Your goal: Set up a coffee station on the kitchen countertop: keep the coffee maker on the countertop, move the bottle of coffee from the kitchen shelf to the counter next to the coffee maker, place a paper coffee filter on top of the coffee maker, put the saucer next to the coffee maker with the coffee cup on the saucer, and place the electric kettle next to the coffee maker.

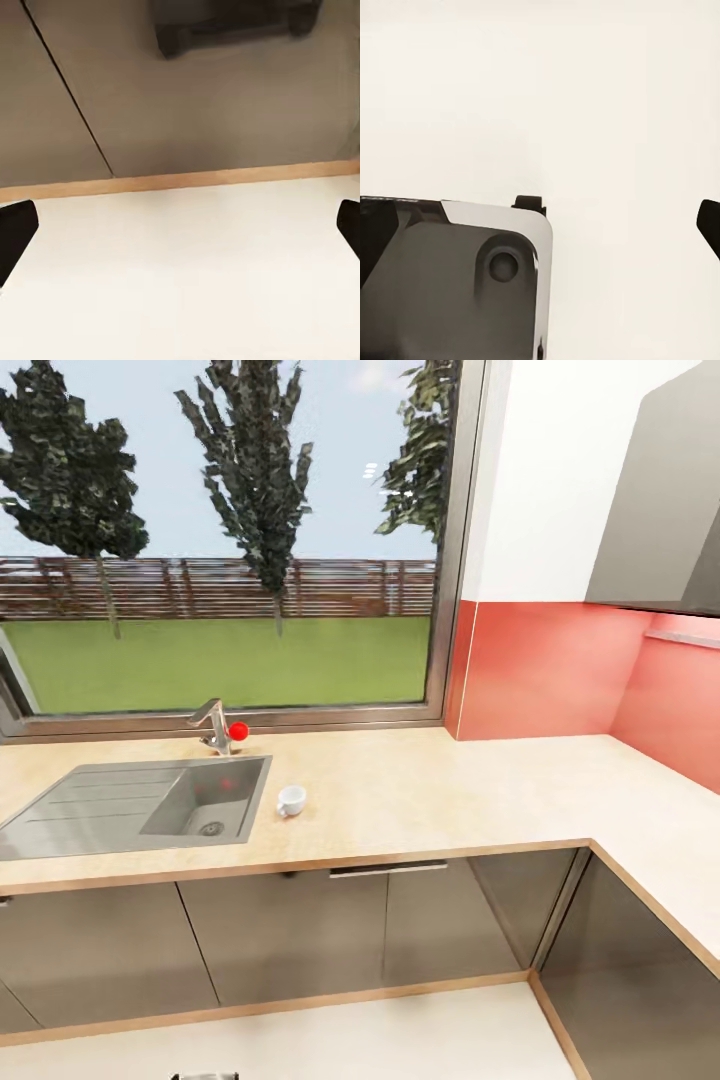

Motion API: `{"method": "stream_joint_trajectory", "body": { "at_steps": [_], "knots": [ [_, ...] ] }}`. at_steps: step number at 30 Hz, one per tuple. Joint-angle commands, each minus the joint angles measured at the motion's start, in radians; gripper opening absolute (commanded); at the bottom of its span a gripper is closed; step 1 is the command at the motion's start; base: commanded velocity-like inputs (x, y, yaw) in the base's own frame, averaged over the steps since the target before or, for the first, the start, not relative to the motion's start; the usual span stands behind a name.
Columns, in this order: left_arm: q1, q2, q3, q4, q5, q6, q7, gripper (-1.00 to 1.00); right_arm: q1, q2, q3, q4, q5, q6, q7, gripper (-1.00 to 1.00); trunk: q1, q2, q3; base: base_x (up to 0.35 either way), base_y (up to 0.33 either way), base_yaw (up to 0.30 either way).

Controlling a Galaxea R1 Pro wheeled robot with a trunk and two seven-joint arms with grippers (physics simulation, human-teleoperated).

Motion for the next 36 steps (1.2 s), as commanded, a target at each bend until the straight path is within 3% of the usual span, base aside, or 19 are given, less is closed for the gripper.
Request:
{"method": "stream_joint_trajectory", "body": {
  "at_steps": [1,7,11,16,23,29,32,35,36],
  "knots": [
    [-0.002,0.003,-0.007,-0.055,0.009,-0.005,0.009,1.0,-0.001,-0.001,0.008,0.001,-0.01,-0.004,0.003,1.0,0.001,-0.002,-0.002,0.0,0.0,0.0],
    [-0.005,0.002,0.013,-0.277,0.012,-0.008,0.01,1.0,-0.001,-0.001,0.01,0.001,-0.01,-0.004,0.003,1.0,0.001,-0.002,-0.002,0.0,0.0,0.0],
    [-0.037,0.002,0.043,-0.416,0.012,-0.006,0.01,1.0,-0.001,-0.001,0.011,0.001,-0.01,-0.004,0.003,1.0,0.001,-0.002,-0.002,0.0,0.0,0.0],
    [-0.092,0.002,0.068,-0.523,0.013,0.005,0.015,1.0,-0.001,-0.001,0.011,0.001,-0.01,-0.004,0.003,1.0,0.001,-0.002,-0.002,0.0,0.0,0.0],
    [-0.172,-0.007,0.073,-0.634,0.015,0.034,0.021,1.0,-0.001,0.0,0.012,0.001,-0.009,-0.004,0.003,1.0,0.001,-0.002,-0.002,0.0,0.0,0.0],
    [-0.26,-0.008,0.074,-0.735,0.035,0.239,0.023,1.0,-0.001,0.001,0.013,0.002,-0.009,-0.004,0.003,1.0,0.001,-0.002,-0.002,0.0,0.0,0.0],
    [-0.328,-0.006,0.075,-0.755,0.057,0.367,0.023,1.0,-0.001,0.001,0.013,0.001,-0.009,-0.004,0.003,1.0,0.001,-0.002,-0.002,0.0,0.0,0.0],
    [-0.436,-0.001,0.079,-0.76,0.072,0.556,0.02,1.0,-0.001,0.001,0.013,0.001,-0.009,-0.003,0.003,1.0,0.001,-0.002,-0.002,0.0,0.0,0.0],
    [-0.455,-0.001,0.082,-0.759,0.073,0.59,0.019,1.0,-0.001,0.001,0.013,0.001,-0.009,-0.002,0.003,1.0,0.001,-0.002,-0.002,0.0,0.0,0.0]
  ]
}}
